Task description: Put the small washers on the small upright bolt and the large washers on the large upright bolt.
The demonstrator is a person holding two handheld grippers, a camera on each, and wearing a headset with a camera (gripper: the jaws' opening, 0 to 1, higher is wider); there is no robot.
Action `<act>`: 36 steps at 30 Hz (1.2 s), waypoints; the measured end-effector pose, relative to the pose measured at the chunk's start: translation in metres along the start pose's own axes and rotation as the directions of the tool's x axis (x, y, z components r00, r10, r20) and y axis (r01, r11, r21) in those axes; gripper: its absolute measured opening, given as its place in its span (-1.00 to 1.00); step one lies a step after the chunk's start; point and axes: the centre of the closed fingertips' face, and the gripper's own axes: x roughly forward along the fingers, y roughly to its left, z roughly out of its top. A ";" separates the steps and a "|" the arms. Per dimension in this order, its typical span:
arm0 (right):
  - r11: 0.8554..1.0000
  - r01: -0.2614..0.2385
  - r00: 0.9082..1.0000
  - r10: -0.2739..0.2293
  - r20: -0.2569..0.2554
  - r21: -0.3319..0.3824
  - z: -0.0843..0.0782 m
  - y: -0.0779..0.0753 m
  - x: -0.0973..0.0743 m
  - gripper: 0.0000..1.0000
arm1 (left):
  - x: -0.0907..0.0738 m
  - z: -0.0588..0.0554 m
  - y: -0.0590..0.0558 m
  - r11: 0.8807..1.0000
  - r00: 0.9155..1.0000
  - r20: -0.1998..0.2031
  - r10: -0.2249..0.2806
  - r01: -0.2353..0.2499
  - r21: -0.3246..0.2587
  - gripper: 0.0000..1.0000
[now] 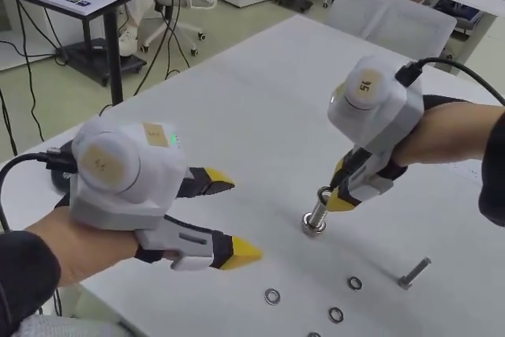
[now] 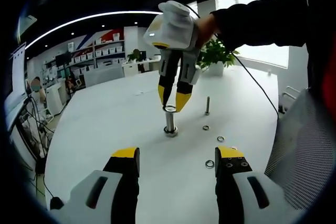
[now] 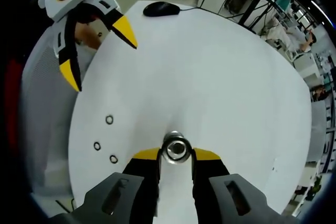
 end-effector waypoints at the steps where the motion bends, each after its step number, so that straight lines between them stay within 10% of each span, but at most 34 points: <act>1: 1.000 0.000 1.000 0.000 0.000 -0.001 0.000 0.000 0.000 -0.53 | 0.000 0.001 0.001 1.000 1.000 0.002 0.000 0.000 -0.001 0.14; 36: 0.999 -0.051 0.998 0.052 -0.038 0.004 -0.002 -0.004 0.022 -0.53 | 0.002 -0.007 0.010 0.995 0.998 -0.055 0.014 -0.008 0.101 0.14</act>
